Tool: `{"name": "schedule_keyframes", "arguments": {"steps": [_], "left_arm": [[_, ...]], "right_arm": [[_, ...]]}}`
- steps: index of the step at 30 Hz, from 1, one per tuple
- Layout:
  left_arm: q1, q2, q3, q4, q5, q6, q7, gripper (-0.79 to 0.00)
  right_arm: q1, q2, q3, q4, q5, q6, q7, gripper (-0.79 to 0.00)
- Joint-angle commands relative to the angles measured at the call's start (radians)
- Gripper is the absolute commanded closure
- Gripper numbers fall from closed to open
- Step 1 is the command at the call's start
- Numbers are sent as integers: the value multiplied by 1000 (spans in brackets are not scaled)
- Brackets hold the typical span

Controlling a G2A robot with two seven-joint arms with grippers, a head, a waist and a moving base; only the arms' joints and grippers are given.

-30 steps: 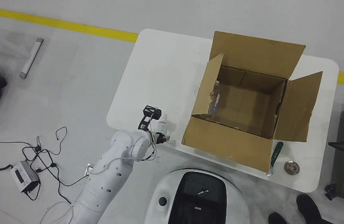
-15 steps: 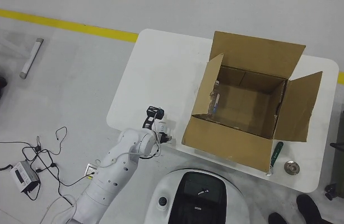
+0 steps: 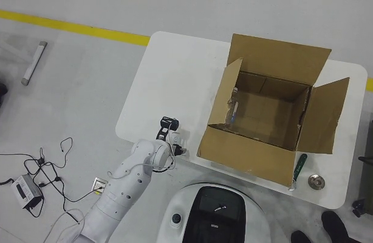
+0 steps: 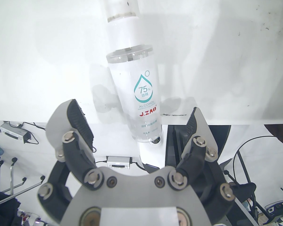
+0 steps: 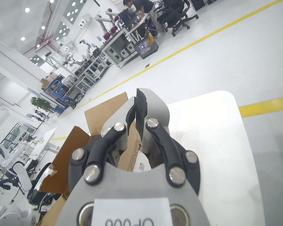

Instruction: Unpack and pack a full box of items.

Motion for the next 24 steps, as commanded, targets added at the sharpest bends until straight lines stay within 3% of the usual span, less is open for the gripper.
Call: {"name": "schedule_keyframes", "arguments": {"steps": [1,3,7,13,14,15,19,21,24], "left_arm": [[-1,-1,1,6,0,0,4,-785],[-3,-2,1,11,-1,1,6,-751],[-7,-4,4,23,3,-1,11,-579],[-9,-5,4,26,7,-3,13,-163],[-8,-5,3,26,7,-3,12,-182],[-8,-5,2,28,8,-3,12,-148],[-8,-6,-2,29,11,-4,12,-132],[-7,-5,-7,22,15,-3,12,0],[0,-2,-24,-9,30,5,11,0]], "right_arm": [[-2,0,1,-1,0,1,-1,-55],[-3,0,1,-3,0,3,0,-55],[-5,0,1,-5,1,4,-1,-55],[-7,0,1,-7,2,7,1,-62],[-7,0,1,-7,2,7,1,-65],[-8,0,1,-7,2,8,1,-71],[-11,0,2,-9,5,10,-1,-65],[-13,0,1,-10,6,12,0,-62],[-14,-1,-3,-16,10,17,0,-62]]}}
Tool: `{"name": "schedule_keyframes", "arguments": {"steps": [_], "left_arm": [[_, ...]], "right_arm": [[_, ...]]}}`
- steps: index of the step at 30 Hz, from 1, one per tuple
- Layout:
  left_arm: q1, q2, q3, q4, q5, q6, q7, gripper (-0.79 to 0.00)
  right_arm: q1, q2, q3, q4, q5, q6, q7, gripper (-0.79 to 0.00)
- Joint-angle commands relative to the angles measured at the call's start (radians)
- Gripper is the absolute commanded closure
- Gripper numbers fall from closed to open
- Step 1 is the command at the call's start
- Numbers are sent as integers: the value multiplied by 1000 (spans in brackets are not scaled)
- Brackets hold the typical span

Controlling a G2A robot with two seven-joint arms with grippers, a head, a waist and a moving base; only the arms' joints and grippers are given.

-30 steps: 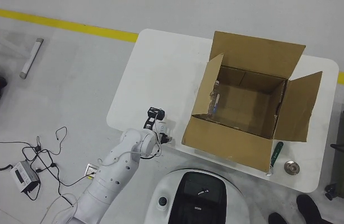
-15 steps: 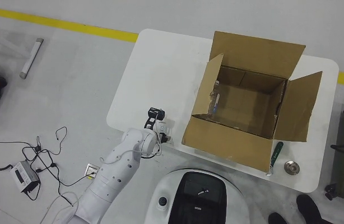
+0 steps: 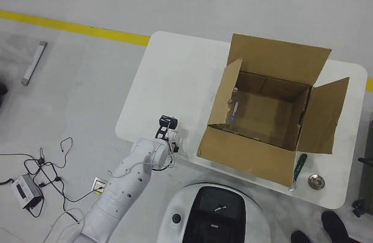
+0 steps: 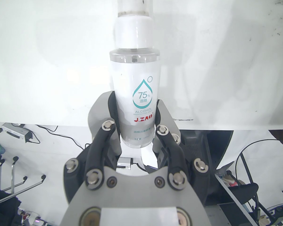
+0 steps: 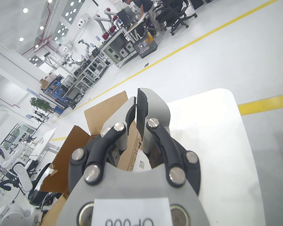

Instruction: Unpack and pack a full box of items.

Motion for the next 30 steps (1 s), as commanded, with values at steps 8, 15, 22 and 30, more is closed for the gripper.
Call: {"name": "schedule_keyframes", "arguments": {"steps": [8,15,22,30], "left_arm": [[43,21,-120,-207,67,30,-60,0],[17,29,-261,-404,-1,56,-71,0],[-118,20,-291,-481,-242,20,-33,0],[-255,7,-221,-452,-489,-49,-17,0]], "right_arm": [[9,0,-19,-5,-1,4,-1,-62],[15,-2,-38,1,-9,3,-13,0],[15,-3,-52,8,-31,5,-24,0],[14,-4,-63,5,-42,18,-37,0]]}}
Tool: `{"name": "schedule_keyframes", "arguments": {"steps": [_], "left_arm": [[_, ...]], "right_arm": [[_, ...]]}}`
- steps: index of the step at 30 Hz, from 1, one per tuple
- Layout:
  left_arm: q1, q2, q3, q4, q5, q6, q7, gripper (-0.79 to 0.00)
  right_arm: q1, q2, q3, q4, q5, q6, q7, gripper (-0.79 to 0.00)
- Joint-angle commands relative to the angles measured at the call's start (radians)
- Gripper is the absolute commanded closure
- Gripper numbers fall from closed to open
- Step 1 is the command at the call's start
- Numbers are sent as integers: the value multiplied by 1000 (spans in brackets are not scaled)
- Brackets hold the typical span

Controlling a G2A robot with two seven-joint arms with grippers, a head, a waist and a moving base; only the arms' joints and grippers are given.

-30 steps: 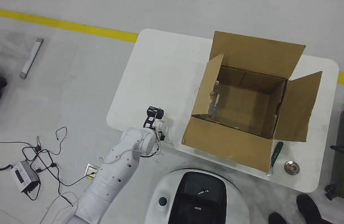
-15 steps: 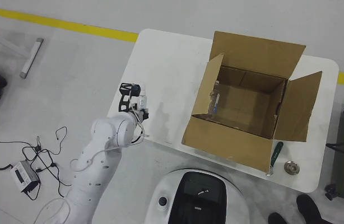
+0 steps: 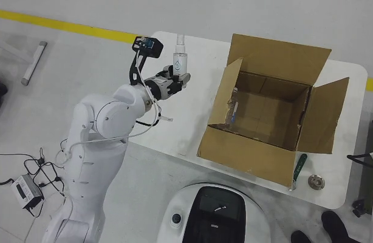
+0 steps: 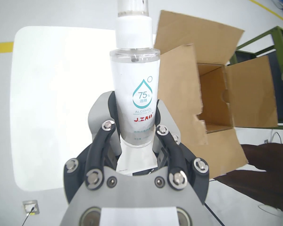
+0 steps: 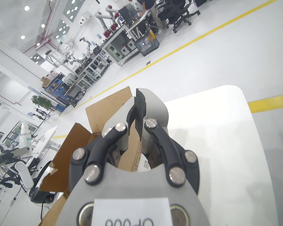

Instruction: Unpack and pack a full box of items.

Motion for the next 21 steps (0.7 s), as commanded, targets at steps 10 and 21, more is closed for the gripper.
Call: {"name": "schedule_keyframes", "arguments": {"steps": [10,21], "left_arm": [[-27,-2,19,5,-87,-26,-9,0],[-51,-9,75,-2,-173,-86,55,0]], "right_arm": [[2,-4,-34,-9,-21,20,-15,0],[-15,-10,-78,-1,-56,35,-48,0]]}}
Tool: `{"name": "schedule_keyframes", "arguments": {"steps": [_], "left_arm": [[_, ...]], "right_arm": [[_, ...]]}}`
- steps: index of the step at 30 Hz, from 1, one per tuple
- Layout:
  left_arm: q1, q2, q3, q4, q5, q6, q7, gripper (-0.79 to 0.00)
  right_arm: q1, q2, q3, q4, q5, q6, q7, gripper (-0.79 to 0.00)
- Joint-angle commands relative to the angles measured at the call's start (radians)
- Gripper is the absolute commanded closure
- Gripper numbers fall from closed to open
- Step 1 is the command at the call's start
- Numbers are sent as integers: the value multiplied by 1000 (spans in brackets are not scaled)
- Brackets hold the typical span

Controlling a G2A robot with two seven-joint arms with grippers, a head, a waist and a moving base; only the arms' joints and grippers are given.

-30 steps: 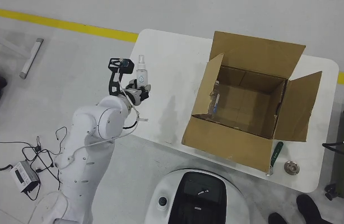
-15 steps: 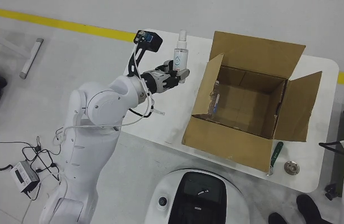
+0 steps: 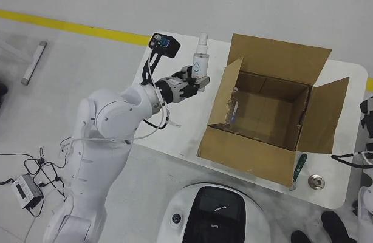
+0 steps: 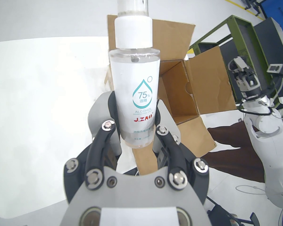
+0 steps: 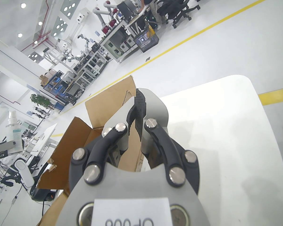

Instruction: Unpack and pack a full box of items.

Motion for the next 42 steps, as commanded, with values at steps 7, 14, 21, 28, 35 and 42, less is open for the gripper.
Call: {"name": "schedule_keyframes", "arguments": {"steps": [7,14,21,28,35,42], "left_arm": [[-200,-37,200,136,-262,-66,46,0],[-293,-68,353,294,-358,0,4,0],[-328,-89,491,399,-324,49,-59,0],[-354,-104,557,480,-276,100,-72,0],[-364,-112,557,542,-272,155,-54,0],[-372,-115,578,553,-212,178,-68,0]], "right_arm": [[25,1,13,12,-9,10,-7,0],[31,2,55,24,-11,21,-18,0],[27,3,82,34,-2,14,-11,0],[28,3,90,34,2,14,-6,0],[24,1,86,33,10,10,-7,0],[19,0,87,32,14,5,-8,0]]}}
